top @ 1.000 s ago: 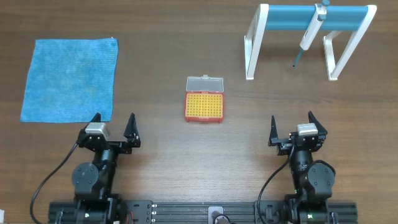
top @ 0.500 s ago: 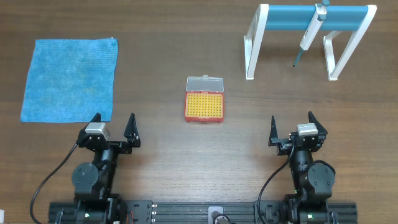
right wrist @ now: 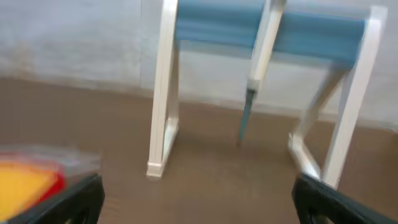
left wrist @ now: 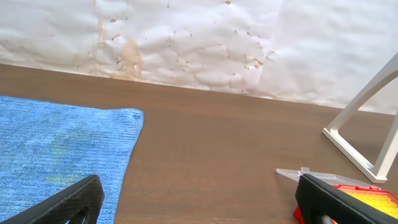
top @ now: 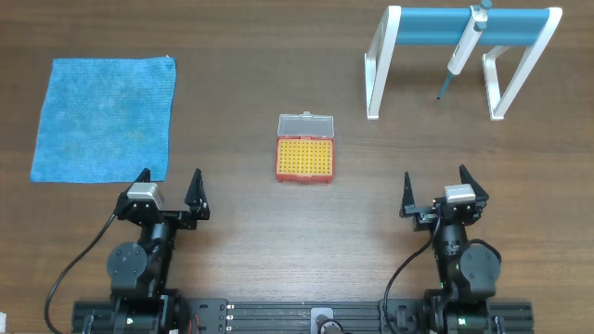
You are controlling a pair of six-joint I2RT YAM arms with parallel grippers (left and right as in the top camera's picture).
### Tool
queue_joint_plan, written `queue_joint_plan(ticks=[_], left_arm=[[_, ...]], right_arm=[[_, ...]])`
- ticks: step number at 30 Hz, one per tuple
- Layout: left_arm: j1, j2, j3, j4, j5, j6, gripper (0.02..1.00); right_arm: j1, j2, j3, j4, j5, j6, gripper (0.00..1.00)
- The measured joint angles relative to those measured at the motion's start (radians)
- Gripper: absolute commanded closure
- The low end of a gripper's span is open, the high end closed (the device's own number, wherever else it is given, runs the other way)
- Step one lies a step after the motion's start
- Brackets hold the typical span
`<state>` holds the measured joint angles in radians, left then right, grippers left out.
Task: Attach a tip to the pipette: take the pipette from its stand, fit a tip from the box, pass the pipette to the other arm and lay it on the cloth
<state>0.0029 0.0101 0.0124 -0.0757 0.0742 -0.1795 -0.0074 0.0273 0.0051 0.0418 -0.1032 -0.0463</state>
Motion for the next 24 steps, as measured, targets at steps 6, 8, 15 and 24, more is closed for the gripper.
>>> queue_joint_plan(ticks=[6, 8, 15, 24], left_arm=[[0.000, 0.000, -0.003, 0.005, -0.003, 0.000, 0.023], [0.000, -0.001, -0.003, 0.006, -0.003, 0.000, 0.023], [0.000, -0.001, -0.003, 0.005, -0.003, 0.000, 0.020], [0.000, -0.001, -0.003, 0.005, -0.003, 0.000, 0.023]], right_arm=[[-0.130, 0.557, 0.114, 0.497, 0.023, 0.083, 0.025], [-0.136, 0.737, 0.196, 0.614, 0.023, 0.096, 0.025], [-0.136, 1.336, 0.425, 0.853, -0.023, 0.114, 0.025], [-0.136, 1.643, 0.626, 0.908, -0.031, 0.124, 0.025]])
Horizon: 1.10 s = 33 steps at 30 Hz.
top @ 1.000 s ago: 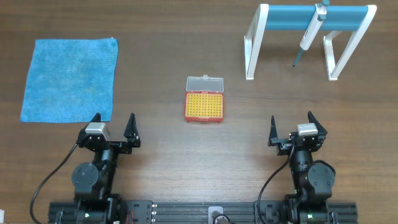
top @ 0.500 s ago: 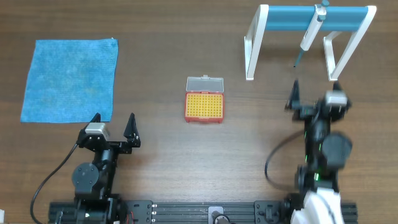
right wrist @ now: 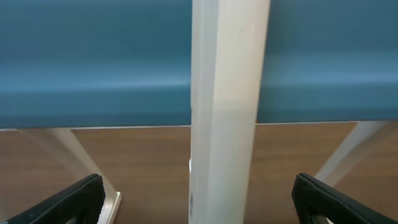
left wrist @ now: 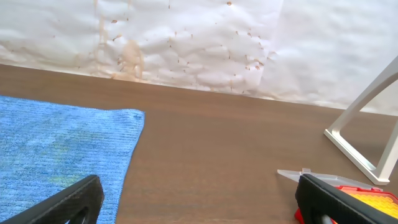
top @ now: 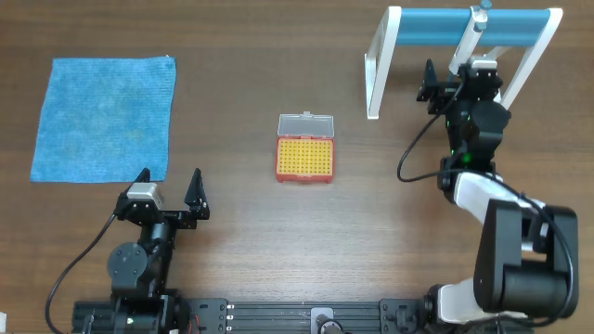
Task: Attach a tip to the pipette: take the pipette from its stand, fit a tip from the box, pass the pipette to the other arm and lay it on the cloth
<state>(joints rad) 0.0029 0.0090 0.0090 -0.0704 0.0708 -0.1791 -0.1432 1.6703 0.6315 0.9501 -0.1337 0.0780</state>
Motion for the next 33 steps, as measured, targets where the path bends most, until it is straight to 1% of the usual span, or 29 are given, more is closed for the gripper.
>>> queue_joint_plan(ticks=[6, 8, 10, 18, 26, 28, 30, 31, 32, 33], left_arm=[[0.000, 0.000, 0.000, 0.000, 0.000, 0.000, 0.020], [0.000, 0.000, 0.000, 0.000, 0.000, 0.000, 0.020], [0.000, 0.000, 0.000, 0.000, 0.000, 0.000, 0.020], [0.000, 0.000, 0.000, 0.000, 0.000, 0.000, 0.023], [0.000, 0.000, 0.000, 0.000, 0.000, 0.000, 0.020], [0.000, 0.000, 0.000, 0.000, 0.000, 0.000, 0.020], [0.000, 0.000, 0.000, 0.000, 0.000, 0.000, 0.020], [0.000, 0.000, 0.000, 0.000, 0.000, 0.000, 0.020], [0.000, 0.000, 0.000, 0.000, 0.000, 0.000, 0.023], [0.000, 0.000, 0.000, 0.000, 0.000, 0.000, 0.020]], right_arm=[[0.000, 0.073, 0.049, 0.004, 0.020, 0.000, 0.025], [0.000, 0.087, 0.056, 0.032, 0.027, 0.000, 0.025], [0.000, 0.097, 0.061, 0.062, 0.027, 0.000, 0.025], [0.000, 0.099, 0.062, 0.067, 0.028, 0.000, 0.025], [-0.008, 0.107, 0.063, 0.061, 0.028, -0.035, 0.027], [-0.008, 0.107, 0.063, 0.060, 0.027, -0.038, 0.003], [-0.008, 0.107, 0.063, 0.060, 0.028, -0.039, 0.281], [-0.008, 0.107, 0.063, 0.060, 0.028, -0.040, 0.437], [-0.008, 0.107, 0.063, 0.060, 0.028, -0.044, 0.461], [-0.008, 0.107, 0.063, 0.060, 0.027, -0.046, 0.535]])
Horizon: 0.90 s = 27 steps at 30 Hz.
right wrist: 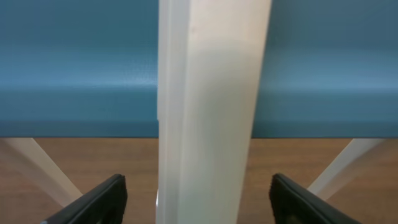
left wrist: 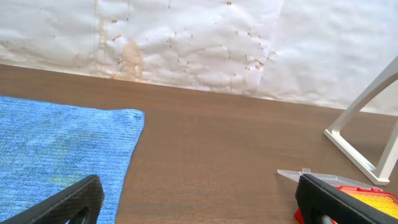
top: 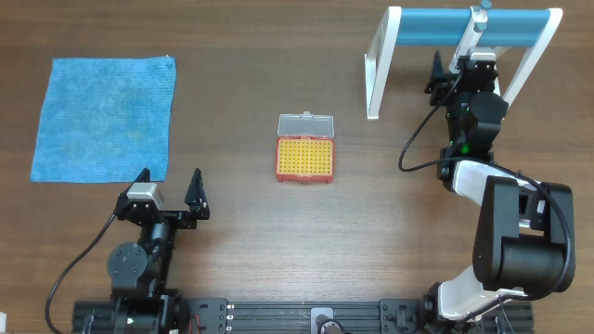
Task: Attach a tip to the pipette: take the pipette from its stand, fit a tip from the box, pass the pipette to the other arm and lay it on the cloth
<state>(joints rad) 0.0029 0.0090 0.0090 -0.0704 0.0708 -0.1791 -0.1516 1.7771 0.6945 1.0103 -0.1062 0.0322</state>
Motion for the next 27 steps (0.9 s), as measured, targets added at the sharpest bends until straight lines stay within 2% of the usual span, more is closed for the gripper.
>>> queue_joint_plan(ticks=[1, 2, 18, 27], left_arm=[[0.000, 0.000, 0.000, 0.000, 0.000, 0.000, 0.023], [0.000, 0.000, 0.000, 0.000, 0.000, 0.000, 0.020], [0.000, 0.000, 0.000, 0.000, 0.000, 0.000, 0.020], [0.000, 0.000, 0.000, 0.000, 0.000, 0.000, 0.020]], right_arm=[[0.000, 0.000, 0.000, 0.000, 0.000, -0.004, 0.645], [0.000, 0.000, 0.000, 0.000, 0.000, -0.003, 0.917], [0.000, 0.003, -0.001, 0.015, 0.000, -0.008, 0.921], [0.000, -0.146, -0.041, 0.016, -0.002, -0.008, 0.921]])
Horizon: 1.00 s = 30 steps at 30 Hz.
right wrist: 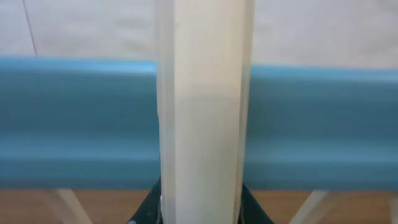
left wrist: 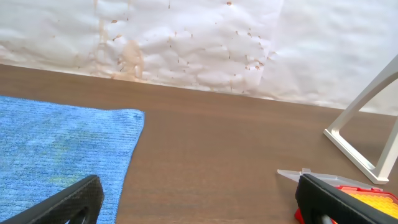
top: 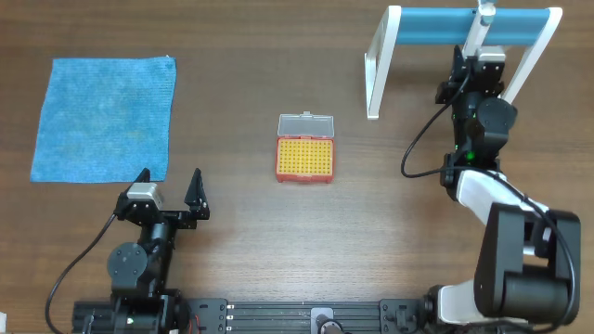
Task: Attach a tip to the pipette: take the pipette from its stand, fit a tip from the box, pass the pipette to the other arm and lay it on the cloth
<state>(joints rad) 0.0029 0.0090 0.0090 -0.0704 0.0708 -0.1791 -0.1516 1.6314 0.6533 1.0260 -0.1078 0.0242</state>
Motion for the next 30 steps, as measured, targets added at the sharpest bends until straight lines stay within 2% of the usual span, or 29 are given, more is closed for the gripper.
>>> queue_joint_plan(ticks=[4, 7, 10, 14, 17, 21, 27, 30], left_arm=[[0.000, 0.000, 0.000, 0.000, 0.000, 0.000, 0.020], [0.000, 0.000, 0.000, 0.000, 0.000, 0.000, 0.020], [0.000, 0.000, 0.000, 0.000, 0.000, 0.000, 0.023], [0.000, 0.000, 0.000, 0.000, 0.000, 0.000, 0.020], [0.000, 0.000, 0.000, 0.000, 0.000, 0.000, 0.023], [0.000, 0.000, 0.000, 0.000, 0.000, 0.000, 0.023], [0.000, 0.000, 0.000, 0.000, 0.000, 0.000, 0.023], [0.000, 0.000, 0.000, 0.000, 0.000, 0.000, 0.020]], right_arm=[[0.003, -0.049, -0.003, 0.000, -0.004, 0.000, 0.921], [0.036, -0.114, -0.056, 0.020, -0.059, 0.000, 0.921], [0.161, -0.221, -0.173, 0.145, -0.164, 0.000, 0.921], [0.383, -0.297, -0.277, 0.285, -0.238, 0.001, 0.923], [0.499, -0.264, -0.309, 0.352, -0.258, 0.005, 0.917], [0.587, -0.192, -0.310, 0.432, -0.269, 0.012, 0.921], [0.671, -0.026, -0.257, 0.426, -0.269, 0.090, 0.921], [0.675, 0.034, -0.205, 0.427, -0.269, 0.106, 0.921]])
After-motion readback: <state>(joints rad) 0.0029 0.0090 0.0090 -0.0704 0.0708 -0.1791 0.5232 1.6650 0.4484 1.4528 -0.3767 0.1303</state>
